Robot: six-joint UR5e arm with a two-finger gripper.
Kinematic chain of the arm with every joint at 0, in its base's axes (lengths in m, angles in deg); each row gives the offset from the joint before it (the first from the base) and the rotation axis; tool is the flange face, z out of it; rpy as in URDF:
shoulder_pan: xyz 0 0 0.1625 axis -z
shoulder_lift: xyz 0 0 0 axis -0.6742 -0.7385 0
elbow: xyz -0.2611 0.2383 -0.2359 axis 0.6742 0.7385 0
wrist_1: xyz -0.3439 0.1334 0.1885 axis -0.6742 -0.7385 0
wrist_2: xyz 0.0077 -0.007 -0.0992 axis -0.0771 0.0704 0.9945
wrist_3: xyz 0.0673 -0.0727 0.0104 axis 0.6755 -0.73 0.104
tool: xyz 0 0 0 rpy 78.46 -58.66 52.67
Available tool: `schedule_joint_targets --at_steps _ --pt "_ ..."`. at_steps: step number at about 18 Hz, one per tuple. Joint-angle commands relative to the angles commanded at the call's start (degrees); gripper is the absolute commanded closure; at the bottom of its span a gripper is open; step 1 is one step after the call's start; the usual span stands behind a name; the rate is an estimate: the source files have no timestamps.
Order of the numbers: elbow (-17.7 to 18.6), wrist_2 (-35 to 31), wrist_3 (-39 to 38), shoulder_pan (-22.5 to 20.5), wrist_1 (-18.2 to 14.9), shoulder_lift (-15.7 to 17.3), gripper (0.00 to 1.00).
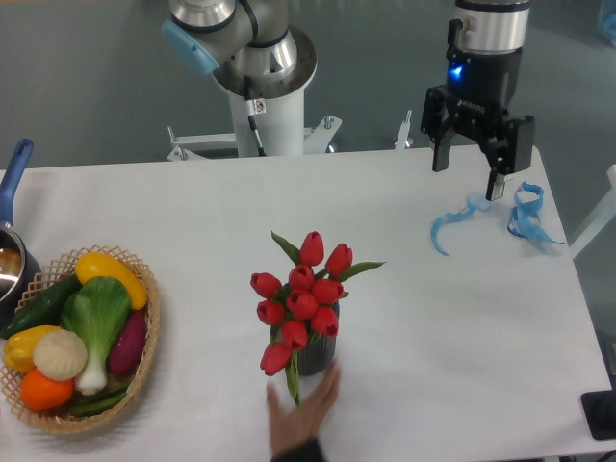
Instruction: Pick up the flowers from the vase
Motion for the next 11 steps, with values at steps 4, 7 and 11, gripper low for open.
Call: schedule_joint_targets --at_steps 4,7,11 --pt "1.6 0.1 -0.3 0.2 0.3 0.5 0.00" --pt "4.1 1.4 -5.4 -0.1 3.9 0.9 0.00" --pt "10.0 3.7 -13.9 0.4 10.3 2.9 0.00"
